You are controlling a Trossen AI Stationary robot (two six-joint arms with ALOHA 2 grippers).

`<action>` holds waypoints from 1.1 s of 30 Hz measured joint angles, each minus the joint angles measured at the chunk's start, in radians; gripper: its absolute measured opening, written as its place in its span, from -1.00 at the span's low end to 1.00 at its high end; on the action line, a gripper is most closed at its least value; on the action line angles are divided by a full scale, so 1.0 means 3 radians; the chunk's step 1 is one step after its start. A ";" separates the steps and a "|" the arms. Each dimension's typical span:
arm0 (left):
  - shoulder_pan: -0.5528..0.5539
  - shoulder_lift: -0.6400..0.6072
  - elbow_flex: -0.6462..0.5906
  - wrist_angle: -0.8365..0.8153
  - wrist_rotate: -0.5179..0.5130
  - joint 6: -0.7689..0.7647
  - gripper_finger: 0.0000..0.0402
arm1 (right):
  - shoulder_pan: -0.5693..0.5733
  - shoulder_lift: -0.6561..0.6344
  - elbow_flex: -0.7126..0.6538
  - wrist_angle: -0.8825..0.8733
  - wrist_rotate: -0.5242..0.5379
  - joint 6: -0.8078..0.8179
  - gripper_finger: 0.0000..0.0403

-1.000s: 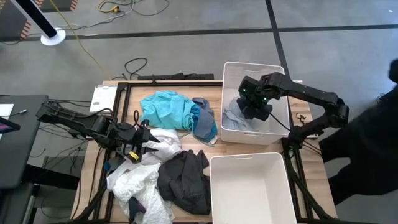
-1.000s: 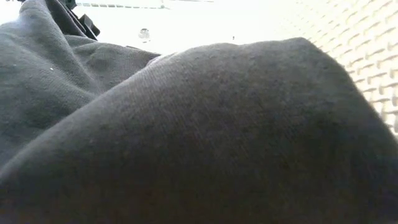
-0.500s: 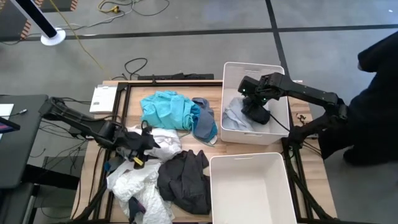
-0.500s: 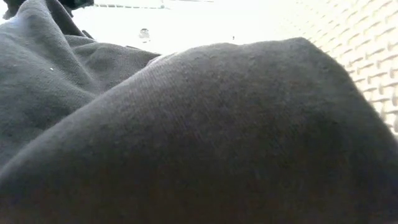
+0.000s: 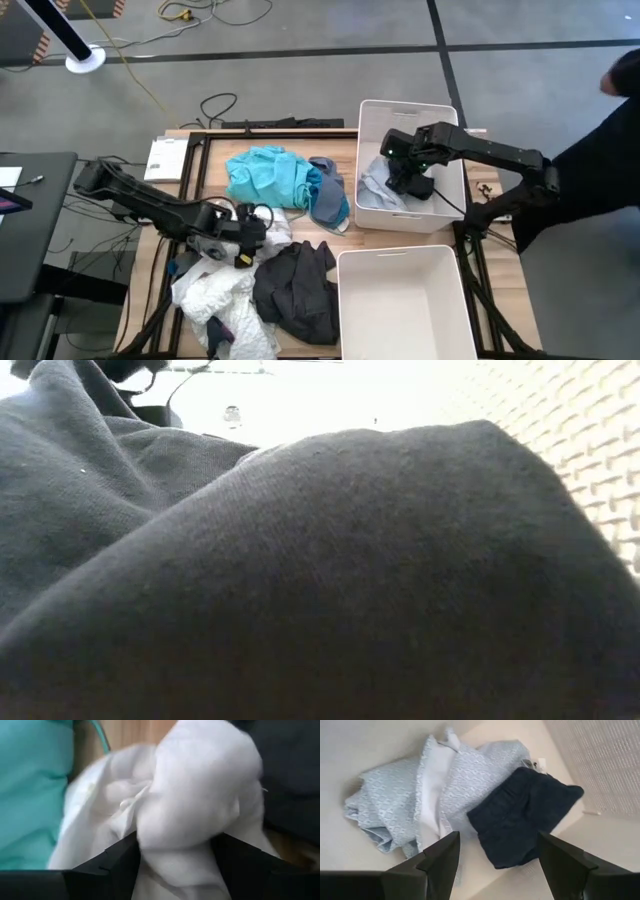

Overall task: Sort clothes
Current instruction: Put the top white shirt into the bottom white laundry bin

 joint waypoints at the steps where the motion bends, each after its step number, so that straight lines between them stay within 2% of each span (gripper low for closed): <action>1: 0.0031 0.0073 0.0000 0.0012 0.0029 0.0030 0.19 | 0.0022 0.0000 0.0000 0.0016 0.0000 0.0008 0.37; 4: 0.0129 0.0285 0.0001 0.0047 0.0047 0.0067 0.17 | 0.0079 0.0000 0.0000 0.0027 0.0000 0.0038 0.37; 7: 0.0218 0.0449 0.0003 0.0055 0.0076 0.0128 0.05 | 0.0136 0.0000 0.0000 0.0023 0.0002 0.0078 0.37; 10: 0.0261 0.0521 0.0006 0.0103 0.0150 0.0249 -0.23 | 0.0183 0.0000 0.0000 0.0022 0.0010 0.0085 0.37; 14: 0.0263 0.0495 0.0005 0.0197 0.0156 0.0428 -0.79 | 0.0234 0.0000 0.0003 0.0021 0.0010 0.0106 0.37; 15: 0.0268 0.0471 0.0005 0.0209 0.0152 0.0445 -0.87 | 0.0245 0.0000 0.0016 0.0015 0.0011 0.0110 0.37; 25: 0.0309 -0.0054 0.0243 0.0069 0.0051 0.0507 -0.88 | 0.0476 0.0000 0.0435 0.0057 0.0357 0.0135 0.37; 29: 0.0309 -0.0408 0.0351 0.0074 0.0030 0.0514 -0.88 | 0.0651 -0.0001 0.0571 0.0279 0.0360 0.0032 0.37; 33: 0.0317 -0.0802 0.0442 0.0079 -0.0129 0.0510 -0.88 | 0.0883 -0.0001 0.0604 0.0641 0.0260 -0.0155 0.37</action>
